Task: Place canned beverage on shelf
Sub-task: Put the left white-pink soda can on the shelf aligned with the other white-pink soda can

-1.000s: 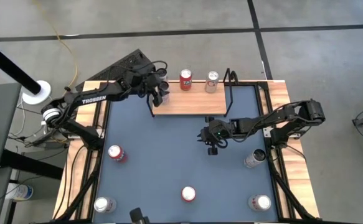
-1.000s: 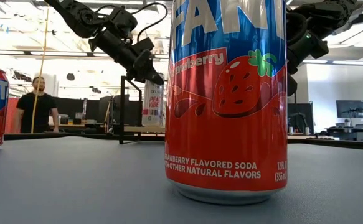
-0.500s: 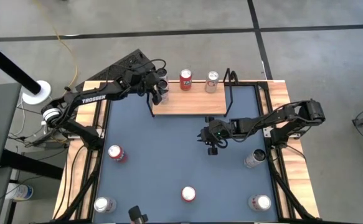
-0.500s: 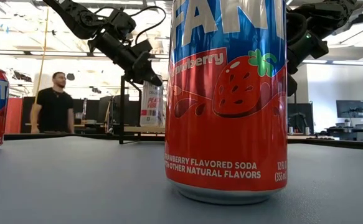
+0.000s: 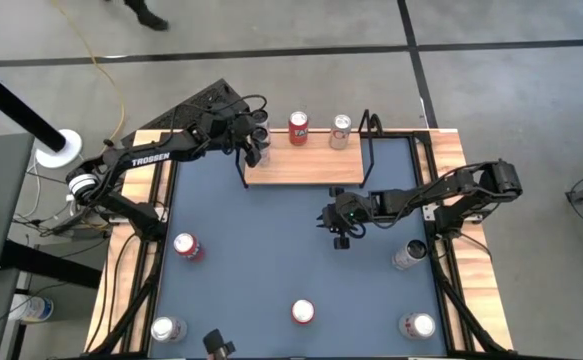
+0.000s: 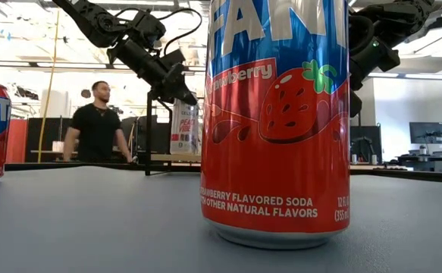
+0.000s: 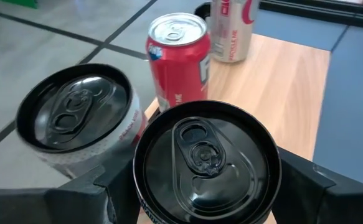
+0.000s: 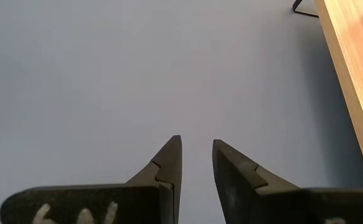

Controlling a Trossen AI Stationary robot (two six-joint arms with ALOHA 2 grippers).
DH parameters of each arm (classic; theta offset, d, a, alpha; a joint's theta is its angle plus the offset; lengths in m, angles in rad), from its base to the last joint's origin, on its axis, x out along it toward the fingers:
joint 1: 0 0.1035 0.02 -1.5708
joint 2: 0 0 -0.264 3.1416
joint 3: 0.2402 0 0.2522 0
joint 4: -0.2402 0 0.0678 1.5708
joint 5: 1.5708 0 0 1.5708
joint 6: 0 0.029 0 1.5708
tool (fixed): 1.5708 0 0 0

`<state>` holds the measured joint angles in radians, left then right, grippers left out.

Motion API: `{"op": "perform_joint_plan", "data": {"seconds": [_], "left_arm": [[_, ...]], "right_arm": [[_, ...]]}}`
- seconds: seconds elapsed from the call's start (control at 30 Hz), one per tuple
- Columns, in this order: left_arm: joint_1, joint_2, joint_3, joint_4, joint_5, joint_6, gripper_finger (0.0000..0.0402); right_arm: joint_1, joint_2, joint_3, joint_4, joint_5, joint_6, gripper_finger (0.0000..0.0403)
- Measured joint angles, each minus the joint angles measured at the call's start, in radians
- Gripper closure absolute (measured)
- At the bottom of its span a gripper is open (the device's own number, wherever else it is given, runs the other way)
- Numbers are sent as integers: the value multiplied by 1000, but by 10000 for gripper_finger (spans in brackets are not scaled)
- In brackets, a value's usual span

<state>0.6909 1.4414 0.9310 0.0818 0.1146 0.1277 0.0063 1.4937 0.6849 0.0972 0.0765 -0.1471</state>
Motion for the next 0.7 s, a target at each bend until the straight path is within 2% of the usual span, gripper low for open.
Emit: {"op": "perform_joint_plan", "data": {"seconds": [0.17, 0.7], "left_arm": [[0, 0, 0, -1, -48, -10, 122], [-4, 0, 1, -18, -6, 58, 109]], "right_arm": [[0, 0, 0, 0, 0, 0, 306], [0, 0, 0, 0, 0, -2, 306]]}}
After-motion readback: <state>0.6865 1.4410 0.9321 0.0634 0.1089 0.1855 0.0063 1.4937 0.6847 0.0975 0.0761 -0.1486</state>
